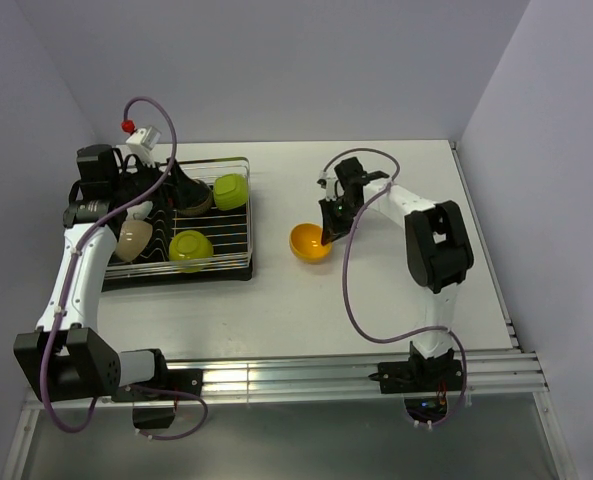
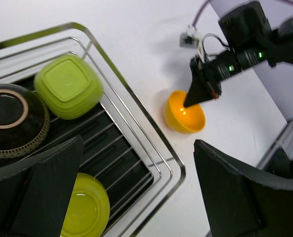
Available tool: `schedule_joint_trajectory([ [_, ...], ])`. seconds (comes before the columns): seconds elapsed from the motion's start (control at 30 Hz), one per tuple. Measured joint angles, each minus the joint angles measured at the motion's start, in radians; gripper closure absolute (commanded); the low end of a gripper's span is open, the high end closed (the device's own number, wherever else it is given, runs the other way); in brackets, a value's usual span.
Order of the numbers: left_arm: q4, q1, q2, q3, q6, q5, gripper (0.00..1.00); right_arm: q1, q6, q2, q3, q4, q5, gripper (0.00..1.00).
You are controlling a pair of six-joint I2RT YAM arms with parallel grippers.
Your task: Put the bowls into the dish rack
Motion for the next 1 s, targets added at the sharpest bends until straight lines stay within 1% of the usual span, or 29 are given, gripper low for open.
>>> schedule_joint_trajectory([
  [0.13, -0.053, 0.0, 0.001, 0.011, 0.051, 0.089, 0.0, -0.011, 0.003, -0.077, -0.012, 0.014, -0.076, 1.0],
  [0.27, -0.065, -0.002, 0.003, 0.043, 0.055, 0.141, 0.01, -0.029, 0.007, -0.224, 0.003, 0.031, -0.149, 1.0],
  [0.37, -0.06, -0.002, 0.019, 0.098, 0.026, 0.173, 0.01, -0.035, 0.012, -0.317, 0.048, 0.052, -0.197, 1.0],
  [0.47, -0.049, -0.018, 0.032, 0.137, -0.027, 0.19, 0.01, -0.035, 0.017, -0.371, 0.097, 0.071, -0.235, 1.0],
  [0.53, -0.048, -0.057, 0.035, 0.151, -0.062, 0.184, 0.0, -0.035, 0.019, -0.383, 0.128, 0.074, -0.253, 1.0],
  [0.63, -0.026, -0.15, 0.035, 0.154, -0.136, 0.182, 0.0, -0.035, 0.017, -0.384, 0.169, 0.073, -0.271, 1.0],
  [0.77, 0.067, -0.262, 0.035, 0.15, -0.283, 0.19, 0.0, -0.035, 0.014, -0.384, 0.189, 0.074, -0.28, 1.0],
  [0.9, 0.171, -0.329, 0.047, 0.136, -0.419, 0.185, 0.0, -0.027, 0.012, -0.385, 0.188, 0.072, -0.278, 1.0],
  [1.0, 0.204, -0.374, 0.075, 0.135, -0.475, 0.156, 0.01, -0.013, 0.012, -0.392, 0.185, 0.073, -0.272, 1.0],
])
